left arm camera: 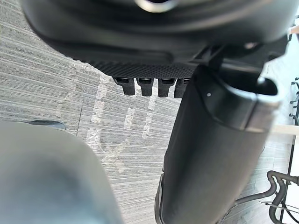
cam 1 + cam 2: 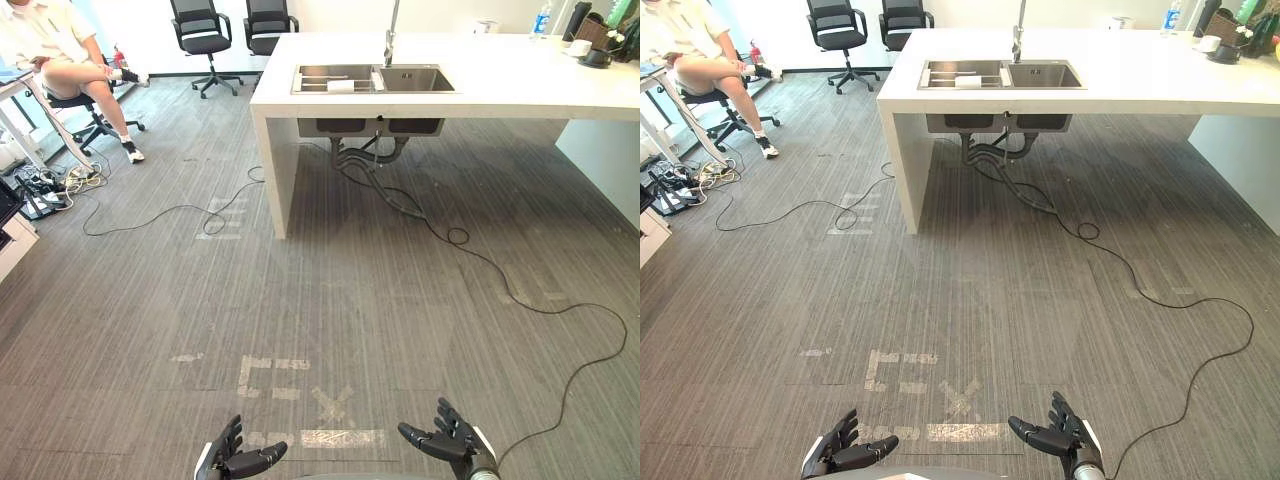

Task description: Walk over to the sink, pick up the cup, carry it to the dishwasher, place the cup inside the dishwasher, then close the dishwasher door

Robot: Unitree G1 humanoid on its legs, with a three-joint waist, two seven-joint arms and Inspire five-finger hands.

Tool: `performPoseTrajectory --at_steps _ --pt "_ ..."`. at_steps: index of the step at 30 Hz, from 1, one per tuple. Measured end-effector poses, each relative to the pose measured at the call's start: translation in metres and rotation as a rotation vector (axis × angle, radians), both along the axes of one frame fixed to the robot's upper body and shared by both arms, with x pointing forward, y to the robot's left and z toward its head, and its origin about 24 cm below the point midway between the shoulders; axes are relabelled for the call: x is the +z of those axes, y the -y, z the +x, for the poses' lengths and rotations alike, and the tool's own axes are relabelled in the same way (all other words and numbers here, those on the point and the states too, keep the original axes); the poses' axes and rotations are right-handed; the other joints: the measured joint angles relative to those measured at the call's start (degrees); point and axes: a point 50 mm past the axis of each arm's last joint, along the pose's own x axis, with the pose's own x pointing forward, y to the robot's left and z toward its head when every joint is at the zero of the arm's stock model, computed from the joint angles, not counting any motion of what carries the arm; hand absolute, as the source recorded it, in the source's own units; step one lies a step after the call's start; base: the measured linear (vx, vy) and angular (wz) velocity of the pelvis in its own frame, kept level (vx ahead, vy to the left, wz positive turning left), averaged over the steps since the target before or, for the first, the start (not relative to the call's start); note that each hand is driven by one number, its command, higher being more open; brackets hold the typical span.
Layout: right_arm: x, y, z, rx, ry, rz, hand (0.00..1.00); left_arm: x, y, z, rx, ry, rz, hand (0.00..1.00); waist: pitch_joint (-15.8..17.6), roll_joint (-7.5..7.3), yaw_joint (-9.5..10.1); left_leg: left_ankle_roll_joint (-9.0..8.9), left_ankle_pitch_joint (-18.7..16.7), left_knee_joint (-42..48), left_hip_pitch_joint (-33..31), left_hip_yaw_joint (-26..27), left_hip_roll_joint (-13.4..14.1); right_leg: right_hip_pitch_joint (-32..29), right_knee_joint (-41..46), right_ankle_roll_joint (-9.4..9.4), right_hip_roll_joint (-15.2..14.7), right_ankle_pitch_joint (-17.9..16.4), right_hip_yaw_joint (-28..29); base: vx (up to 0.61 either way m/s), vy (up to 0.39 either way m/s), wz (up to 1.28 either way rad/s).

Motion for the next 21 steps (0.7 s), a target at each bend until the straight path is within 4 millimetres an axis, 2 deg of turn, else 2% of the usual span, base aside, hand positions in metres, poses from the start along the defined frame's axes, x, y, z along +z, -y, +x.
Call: performPoseTrajectory --at_steps 7,21 --pt "-0.003 0.0 -0.005 -0.036 -0.017 0.012 1.0 -0.003 -0.006 -0.01 0.098 -0.029 -0.014 1.0 -0.03 -0.14 0.02 -0.19 -0.61 0.0 0.22 1.91 0.2 -0.26 -0.29 -0.04 0.22 0.07 1.61 -0.01 -0.011 -0.12" --pt "-0.004 0.004 -0.003 -0.077 -0.019 0.018 1.0 -0.002 -0.015 -0.012 0.169 -0.034 -0.027 1.0 -0.06 -0.42 0.05 -0.7 -1.24 0.02 0.39 3.3 0.44 -0.64 -0.18 -0.21 0.47 0.16 3.12 -0.01 -0.016 -0.05"
